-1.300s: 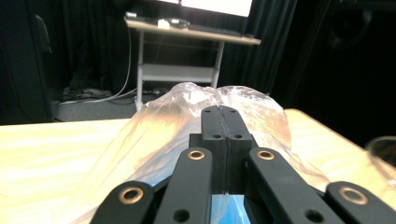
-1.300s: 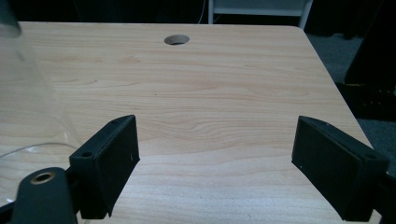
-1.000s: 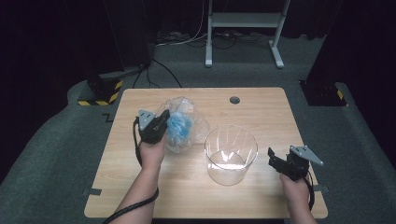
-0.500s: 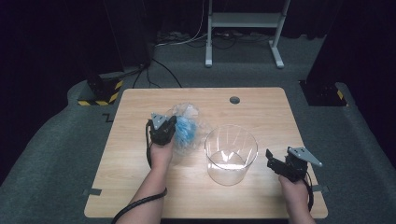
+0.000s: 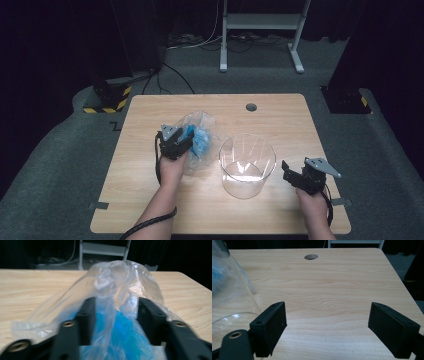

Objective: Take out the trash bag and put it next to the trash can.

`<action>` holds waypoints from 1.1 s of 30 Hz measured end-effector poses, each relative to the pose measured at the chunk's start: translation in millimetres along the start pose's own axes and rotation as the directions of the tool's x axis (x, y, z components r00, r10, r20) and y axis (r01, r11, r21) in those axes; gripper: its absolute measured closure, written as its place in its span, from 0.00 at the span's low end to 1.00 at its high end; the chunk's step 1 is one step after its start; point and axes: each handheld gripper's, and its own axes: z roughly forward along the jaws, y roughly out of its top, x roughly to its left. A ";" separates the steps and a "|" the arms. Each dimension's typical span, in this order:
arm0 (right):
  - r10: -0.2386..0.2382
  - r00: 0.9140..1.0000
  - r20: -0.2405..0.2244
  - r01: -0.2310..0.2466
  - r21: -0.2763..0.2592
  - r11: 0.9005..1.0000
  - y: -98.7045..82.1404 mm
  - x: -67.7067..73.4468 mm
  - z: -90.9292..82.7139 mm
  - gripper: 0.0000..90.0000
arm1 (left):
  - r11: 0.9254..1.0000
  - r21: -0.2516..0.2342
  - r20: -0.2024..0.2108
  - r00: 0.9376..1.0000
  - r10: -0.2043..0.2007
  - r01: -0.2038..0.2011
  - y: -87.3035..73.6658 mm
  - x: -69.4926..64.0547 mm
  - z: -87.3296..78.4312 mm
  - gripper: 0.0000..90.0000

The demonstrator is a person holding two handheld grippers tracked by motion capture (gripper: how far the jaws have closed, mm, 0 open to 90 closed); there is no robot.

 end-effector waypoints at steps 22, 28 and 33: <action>-0.058 0.998 -0.013 0.059 0.098 0.993 -14.9 2.1 16.7 0.16 | 0.964 0.187 0.100 0.980 0.172 -0.188 -15.6 -2.7 -60.9 0.18; -0.068 0.997 -0.022 0.070 0.118 0.991 -17.4 6.1 19.5 0.16 | 0.953 0.271 0.084 0.990 0.115 -0.134 -36.3 14.4 -77.2 0.17; -0.088 0.996 -0.028 0.092 0.162 0.983 -21.8 7.4 22.6 0.16 | 0.925 0.335 0.045 0.983 0.175 -0.180 -65.7 27.9 -75.6 0.16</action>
